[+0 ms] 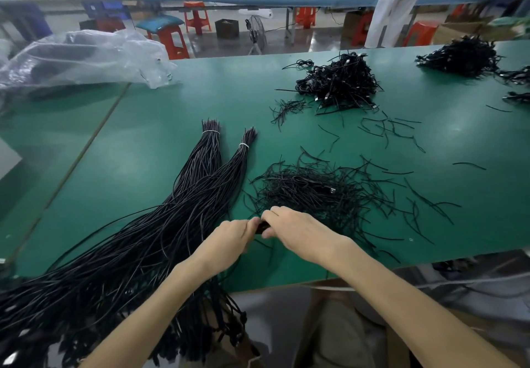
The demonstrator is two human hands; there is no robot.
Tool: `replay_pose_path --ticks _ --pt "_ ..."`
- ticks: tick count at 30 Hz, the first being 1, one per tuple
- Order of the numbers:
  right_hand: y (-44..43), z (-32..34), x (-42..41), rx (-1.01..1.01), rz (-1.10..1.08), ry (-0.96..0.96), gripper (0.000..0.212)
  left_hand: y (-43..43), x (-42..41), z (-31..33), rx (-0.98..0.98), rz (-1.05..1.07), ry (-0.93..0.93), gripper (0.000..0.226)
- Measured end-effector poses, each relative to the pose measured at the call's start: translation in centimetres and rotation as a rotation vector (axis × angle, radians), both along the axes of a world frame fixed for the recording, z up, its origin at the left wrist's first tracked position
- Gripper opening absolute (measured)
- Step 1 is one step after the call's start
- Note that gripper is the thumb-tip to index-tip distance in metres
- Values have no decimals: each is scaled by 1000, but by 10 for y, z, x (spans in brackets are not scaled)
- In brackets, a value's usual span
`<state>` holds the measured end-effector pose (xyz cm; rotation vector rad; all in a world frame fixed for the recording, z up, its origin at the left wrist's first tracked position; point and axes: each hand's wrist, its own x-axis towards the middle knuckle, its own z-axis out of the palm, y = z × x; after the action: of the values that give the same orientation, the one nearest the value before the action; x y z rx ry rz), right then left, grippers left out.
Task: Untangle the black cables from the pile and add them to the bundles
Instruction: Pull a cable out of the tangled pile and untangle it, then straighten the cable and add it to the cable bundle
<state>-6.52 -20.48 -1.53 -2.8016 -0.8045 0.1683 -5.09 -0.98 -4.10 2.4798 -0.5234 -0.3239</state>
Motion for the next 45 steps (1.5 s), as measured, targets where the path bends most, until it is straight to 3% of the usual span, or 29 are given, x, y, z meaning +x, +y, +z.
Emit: replay_pose_path --ticks 2,5,6,10,13,15,17,20,22,28,34,37,40,42,45 --pt "0 -4 -1 5 13 -48 16 -1 1 -2 -34 -14 65 44" --pt "-2 -11 -5 -20 36 -96 6 -1 -5 0 -239 -142 301 44" --pt "-2 -13 -6 -27 38 -104 14 -1 -7 1 -289 -156 360 45" --pt "-4 -18 -1 -8 54 -137 17 -7 -13 -3 -371 -109 394 50" --pt "-10 -14 7 43 -59 -226 61 -11 -12 -9 -470 37 378 50" --pt "-16 -12 12 157 -264 -395 71 -8 -8 -11 -543 158 393 47" --pt "-24 -17 19 252 -504 -493 58 -4 -5 -13 -597 256 429 46" --pt "-35 -33 26 95 -692 -299 45 -4 -6 -17 -636 308 479 42" --pt "-40 -48 28 47 -732 -223 37 -6 -6 -18 -622 297 495 43" --pt "-46 -54 31 201 -783 -263 12 -4 -9 -14 -609 260 524 45" --pt "-55 -45 29 289 -784 -271 3 -4 -10 -14 -624 265 533 45" --pt "-57 -35 25 473 -755 -307 1 -4 -9 -15 -650 290 545 45" --pt "-50 -14 20 799 -722 -303 4 -6 -7 -15 -672 342 544 45" --pt "-39 2 16 1091 -697 -252 7 -8 -7 -14 -686 373 548 46" --pt "-17 18 7 1564 -643 -26 10 -13 -10 -10 -754 397 601 45"
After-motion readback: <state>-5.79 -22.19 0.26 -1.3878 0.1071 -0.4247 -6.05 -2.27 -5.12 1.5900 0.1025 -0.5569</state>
